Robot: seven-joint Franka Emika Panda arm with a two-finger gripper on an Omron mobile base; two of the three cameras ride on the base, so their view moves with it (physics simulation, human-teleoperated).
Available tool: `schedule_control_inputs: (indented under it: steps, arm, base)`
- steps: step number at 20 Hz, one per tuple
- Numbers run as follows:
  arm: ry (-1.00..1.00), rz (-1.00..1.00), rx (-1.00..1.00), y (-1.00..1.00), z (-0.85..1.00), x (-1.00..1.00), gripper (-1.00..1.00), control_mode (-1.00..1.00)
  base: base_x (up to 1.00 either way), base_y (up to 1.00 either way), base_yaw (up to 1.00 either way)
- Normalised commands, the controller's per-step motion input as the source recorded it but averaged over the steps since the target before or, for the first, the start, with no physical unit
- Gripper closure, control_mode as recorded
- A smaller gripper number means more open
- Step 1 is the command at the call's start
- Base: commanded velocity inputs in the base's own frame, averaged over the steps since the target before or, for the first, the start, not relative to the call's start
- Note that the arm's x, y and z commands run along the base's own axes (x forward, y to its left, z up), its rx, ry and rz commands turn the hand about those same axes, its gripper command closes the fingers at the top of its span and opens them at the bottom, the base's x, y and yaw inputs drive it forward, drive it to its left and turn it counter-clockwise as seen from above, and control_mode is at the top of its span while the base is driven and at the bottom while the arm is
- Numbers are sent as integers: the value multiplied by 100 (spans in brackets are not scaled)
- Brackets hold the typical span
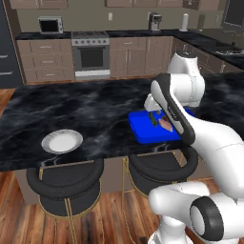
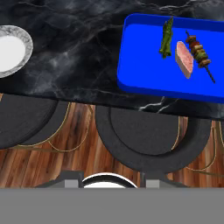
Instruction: Create a steak meal by picking up the steak and asparagus from the tray and placing them on the plate. Leave the skewers on the tray.
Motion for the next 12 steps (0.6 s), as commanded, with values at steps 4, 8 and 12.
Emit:
schedule_control_inputs:
  steps: [4,8,12]
  arm:
    - [0,-4,0,-2,0,-4,-100,-100]
    - [-3,-10,0,-11,-3,-5,-100,-100]
    - [-4,-6,1,-38,0,0,-100,-100]
  base:
    - [0,0,0]
    - [0,0,0]
    - [0,0,0]
